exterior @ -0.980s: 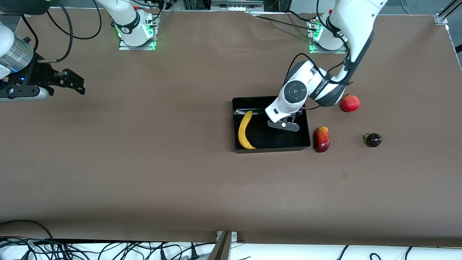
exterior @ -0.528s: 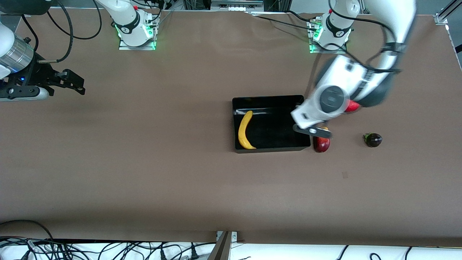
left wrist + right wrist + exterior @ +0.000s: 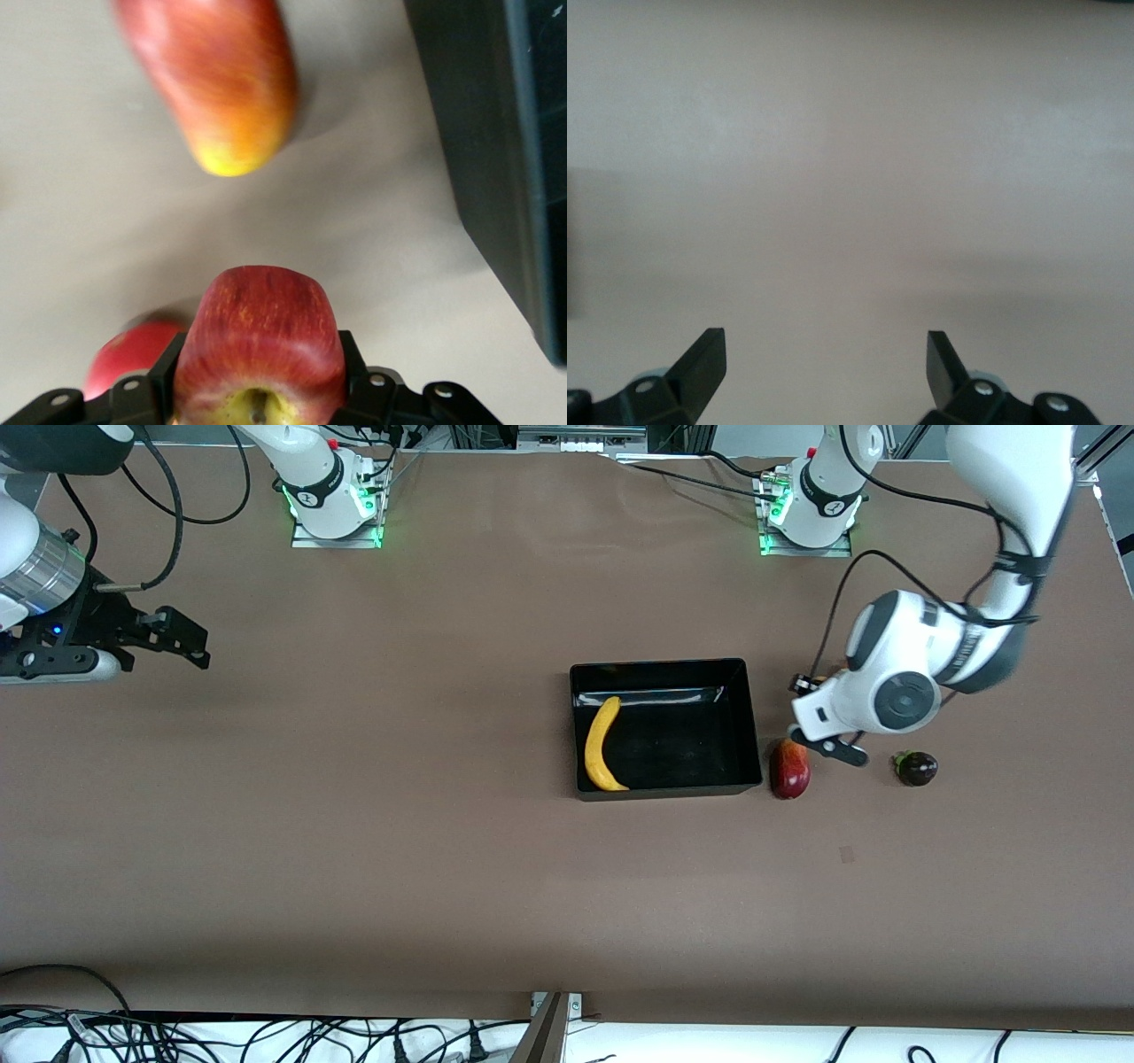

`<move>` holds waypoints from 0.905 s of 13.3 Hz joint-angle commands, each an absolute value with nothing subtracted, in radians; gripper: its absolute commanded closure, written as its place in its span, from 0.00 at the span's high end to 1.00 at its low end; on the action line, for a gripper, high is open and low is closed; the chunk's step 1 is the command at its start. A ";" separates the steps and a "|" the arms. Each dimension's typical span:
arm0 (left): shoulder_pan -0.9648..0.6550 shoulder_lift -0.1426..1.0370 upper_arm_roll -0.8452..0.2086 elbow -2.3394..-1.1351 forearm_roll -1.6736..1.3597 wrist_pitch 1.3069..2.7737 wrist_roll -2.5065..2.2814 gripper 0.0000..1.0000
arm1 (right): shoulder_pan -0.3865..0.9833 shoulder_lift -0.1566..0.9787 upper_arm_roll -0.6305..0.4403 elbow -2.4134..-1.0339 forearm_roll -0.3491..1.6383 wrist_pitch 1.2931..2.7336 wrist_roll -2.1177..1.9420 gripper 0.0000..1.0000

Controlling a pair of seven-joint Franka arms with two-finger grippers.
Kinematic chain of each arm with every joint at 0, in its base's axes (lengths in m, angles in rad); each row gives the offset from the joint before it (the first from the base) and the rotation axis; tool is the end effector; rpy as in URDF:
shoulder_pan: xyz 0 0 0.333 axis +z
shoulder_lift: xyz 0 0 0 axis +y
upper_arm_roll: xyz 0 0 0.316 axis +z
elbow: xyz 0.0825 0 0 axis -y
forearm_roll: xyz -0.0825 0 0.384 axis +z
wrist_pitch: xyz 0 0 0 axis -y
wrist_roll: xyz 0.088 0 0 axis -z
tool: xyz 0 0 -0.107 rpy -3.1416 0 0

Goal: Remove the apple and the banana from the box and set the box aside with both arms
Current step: 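Lower the apple onto the table and open the left gripper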

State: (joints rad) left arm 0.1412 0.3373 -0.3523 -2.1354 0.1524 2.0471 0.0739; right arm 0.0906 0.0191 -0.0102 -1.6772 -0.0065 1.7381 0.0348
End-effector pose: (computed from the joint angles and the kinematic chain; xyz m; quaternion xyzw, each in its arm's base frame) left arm 0.5135 -0.1037 0.2302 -0.9618 0.1888 0.1976 0.0150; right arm 0.5704 0.0454 0.5779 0.9995 0.0233 0.0211 0.0021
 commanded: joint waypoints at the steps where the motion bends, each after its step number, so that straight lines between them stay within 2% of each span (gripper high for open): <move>1: 0.152 0.299 -0.354 -2.279 0.160 2.215 0.098 0.38 | 0.089 0.031 -0.008 -1.655 -0.020 1.738 0.029 1.00; 2: 0.153 0.302 -0.354 -2.279 0.160 2.214 0.098 0.53 | 0.089 0.031 -0.008 -1.654 -0.021 1.740 0.029 1.00; 3: 0.152 0.305 -0.356 -2.278 0.160 2.215 0.095 0.89 | 0.090 0.028 -0.006 -1.654 -0.021 1.740 0.026 1.00; 4: 0.150 0.310 -0.356 -2.276 0.160 2.214 0.094 1.00 | 0.091 0.025 -0.006 -1.654 -0.023 1.738 0.026 1.00; 7: 0.143 0.226 -0.374 -2.211 0.155 2.111 0.083 1.00 | 0.089 0.029 -0.006 -1.654 -0.029 1.738 0.038 1.00; 10: 0.138 0.230 -0.402 -1.986 0.021 1.904 0.051 1.00 | 0.089 0.029 -0.009 -1.654 -0.031 1.738 0.038 1.00; 12: 0.082 0.279 -0.403 -1.873 -0.044 1.884 -0.056 1.00 | 0.087 0.031 -0.009 -1.654 -0.031 1.738 0.040 1.00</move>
